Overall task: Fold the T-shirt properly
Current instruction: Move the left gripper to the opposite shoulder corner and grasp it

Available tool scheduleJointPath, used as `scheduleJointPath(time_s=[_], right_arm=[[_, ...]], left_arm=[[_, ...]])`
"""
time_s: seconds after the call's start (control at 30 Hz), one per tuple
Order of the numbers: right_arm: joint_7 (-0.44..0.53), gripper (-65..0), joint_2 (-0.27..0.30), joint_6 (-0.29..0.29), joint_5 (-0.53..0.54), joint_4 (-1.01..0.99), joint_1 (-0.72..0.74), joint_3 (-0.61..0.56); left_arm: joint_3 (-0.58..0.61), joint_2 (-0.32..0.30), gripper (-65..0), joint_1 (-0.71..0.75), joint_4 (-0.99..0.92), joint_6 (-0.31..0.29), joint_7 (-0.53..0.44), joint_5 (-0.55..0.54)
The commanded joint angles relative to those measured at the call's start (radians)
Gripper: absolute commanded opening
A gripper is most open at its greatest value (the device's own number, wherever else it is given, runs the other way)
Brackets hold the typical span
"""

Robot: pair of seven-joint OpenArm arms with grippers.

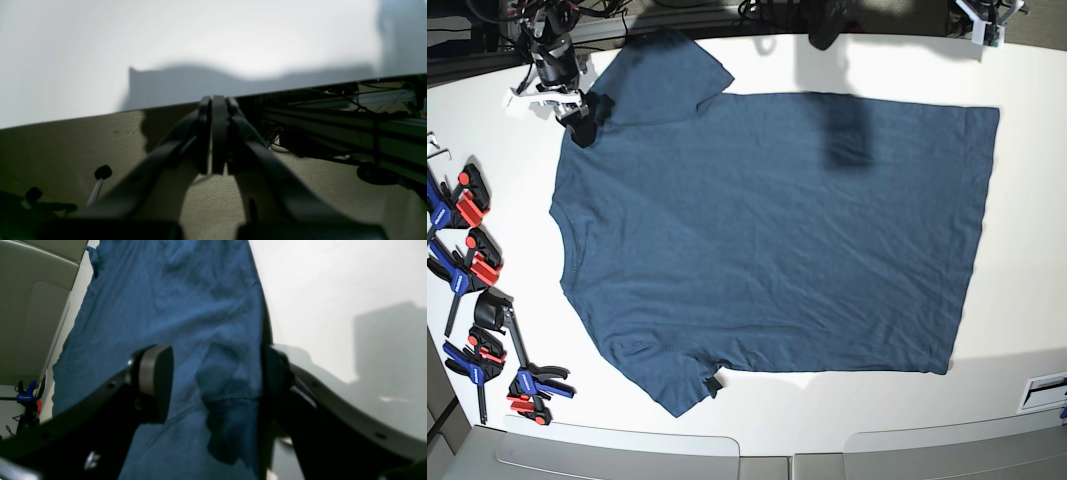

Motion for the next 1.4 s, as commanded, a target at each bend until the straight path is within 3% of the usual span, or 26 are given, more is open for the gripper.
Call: scheduleJointPath(time_s=[0.0, 0.07, 0.37, 0.73, 0.97, 1.1, 1.17, 1.27, 1.37], right_arm=[[-0.026, -28.1, 0.000, -0.014, -0.009, 0.006, -0.008, 0.001], [-0.026, -32.6, 0.000, -0.014, -0.009, 0.006, -0.008, 0.001], [-0.028, -64.9, 0.000, -0.014, -0.009, 0.006, -0.008, 0.001], [-0.045, -65.0, -0.003, -0.014, -0.039, 0.006, -0.008, 0.001], [-0.045, -65.0, -0.003, -0.014, -0.039, 0.006, -0.008, 0.001], [-0.045, -65.0, -0.003, -0.014, -0.039, 0.006, -0.008, 0.001], [-0.045, -65.0, -0.003, -0.014, -0.039, 0.006, -0.008, 0.001], [-0.045, -65.0, -0.003, -0.014, -0.039, 0.006, -0.008, 0.001], [-0.045, -65.0, -0.003, -0.014, -0.039, 0.006, -0.008, 0.001]], left_arm=[[-0.006, -0.006, -65.0, 0.015, 0.014, -0.003, -0.016, -0.006], [-0.006, -0.006, -65.0, 0.015, 0.014, -0.003, -0.017, -0.006], [-0.006, -0.006, -65.0, 0.014, 0.014, -0.003, -0.017, -0.006], [-0.006, -0.006, -65.0, -0.025, 0.014, -0.003, 0.018, 0.005], [-0.006, -0.006, -65.0, -0.113, 0.014, -0.003, 0.052, 0.176], [-0.006, -0.007, -48.9, -0.161, 0.014, -0.002, 0.052, 0.211], [-0.006, -0.006, -44.1, -0.189, 0.014, -0.001, 0.052, 0.232], [-0.006, -0.007, -43.2, -0.229, 0.014, 0.021, 0.051, 0.273], [-0.006, -0.016, -43.2, -0.257, 0.014, 0.097, 0.021, 0.299]])
